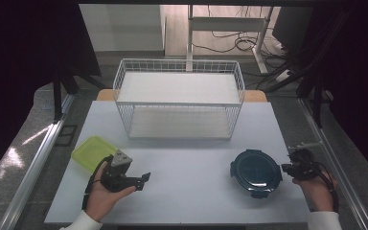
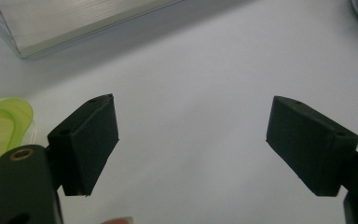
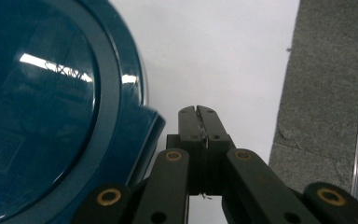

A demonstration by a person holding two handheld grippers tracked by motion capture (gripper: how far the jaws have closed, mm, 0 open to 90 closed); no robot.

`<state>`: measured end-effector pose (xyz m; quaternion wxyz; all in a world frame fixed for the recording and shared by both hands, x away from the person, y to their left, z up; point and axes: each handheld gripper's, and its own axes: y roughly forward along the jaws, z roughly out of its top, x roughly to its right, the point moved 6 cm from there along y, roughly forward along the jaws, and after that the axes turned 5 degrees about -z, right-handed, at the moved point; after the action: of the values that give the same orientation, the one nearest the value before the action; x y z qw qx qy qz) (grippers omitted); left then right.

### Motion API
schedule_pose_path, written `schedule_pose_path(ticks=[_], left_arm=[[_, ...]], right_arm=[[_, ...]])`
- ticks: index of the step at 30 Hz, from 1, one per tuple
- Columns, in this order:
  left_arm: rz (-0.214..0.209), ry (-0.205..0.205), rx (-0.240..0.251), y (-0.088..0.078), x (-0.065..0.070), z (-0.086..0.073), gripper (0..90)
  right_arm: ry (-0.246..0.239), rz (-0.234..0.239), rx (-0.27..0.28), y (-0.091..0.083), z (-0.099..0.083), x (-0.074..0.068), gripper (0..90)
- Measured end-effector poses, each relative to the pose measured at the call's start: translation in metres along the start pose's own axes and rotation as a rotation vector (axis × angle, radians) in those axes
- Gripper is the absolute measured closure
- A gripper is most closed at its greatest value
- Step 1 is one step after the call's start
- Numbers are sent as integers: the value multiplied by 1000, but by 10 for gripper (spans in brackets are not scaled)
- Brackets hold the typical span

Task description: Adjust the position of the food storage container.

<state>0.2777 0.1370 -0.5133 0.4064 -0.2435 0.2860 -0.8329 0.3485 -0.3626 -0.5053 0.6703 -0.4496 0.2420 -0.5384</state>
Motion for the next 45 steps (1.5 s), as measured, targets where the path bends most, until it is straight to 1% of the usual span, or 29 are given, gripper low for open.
schedule_pose_path(ticks=[2, 6, 9, 13, 18, 19, 20, 22, 27, 33, 35, 38, 40, 44, 45], left_arm=[[1, 3, 2, 0, 0, 0, 166], [-2, 5, -1, 1, 1, 0, 166], [-4, 6, -4, 2, 2, 0, 166], [-2, 8, -5, 3, 3, 0, 166], [-4, 15, -11, 4, 4, 1, 166], [-5, 15, -11, 5, 4, 1, 166], [-5, 14, -11, 5, 4, 1, 166], [-6, 13, -11, 6, 4, 1, 166], [-7, 17, -12, 6, 5, 2, 166], [-9, 16, -9, 7, 5, 2, 166], [-11, 17, -9, 7, 5, 2, 167], [-11, 17, -11, 8, 5, 2, 167], [-11, 18, -10, 8, 5, 3, 167], [-11, 18, -8, 7, 6, 3, 167], [-11, 18, -8, 7, 6, 3, 167]], right_arm=[[-2, 16, -7, 2, -1, -3, 886], [-12, -1, -32, 4, -4, -5, 886], [-11, 0, -38, 3, -4, -5, 887], [-2, -4, -40, 3, -4, -6, 888], [4, 5, -41, 3, -5, -8, 888], [2, 5, -42, 2, -5, -9, 888], [-13, 10, -40, 2, -5, -11, 888], [-12, 11, -39, 3, -4, -11, 888], [-20, 24, -34, 3, -1, -21, 888], [-39, 25, -30, 4, 2, -32, 888], [-51, 41, -33, 4, 2, -37, 888], [-71, 54, -29, 4, 4, -45, 889], [-82, 54, -27, 4, 6, -50, 889], [-99, 71, -25, 5, 9, -61, 889], [-99, 71, -25, 5, 9, -61, 889]])
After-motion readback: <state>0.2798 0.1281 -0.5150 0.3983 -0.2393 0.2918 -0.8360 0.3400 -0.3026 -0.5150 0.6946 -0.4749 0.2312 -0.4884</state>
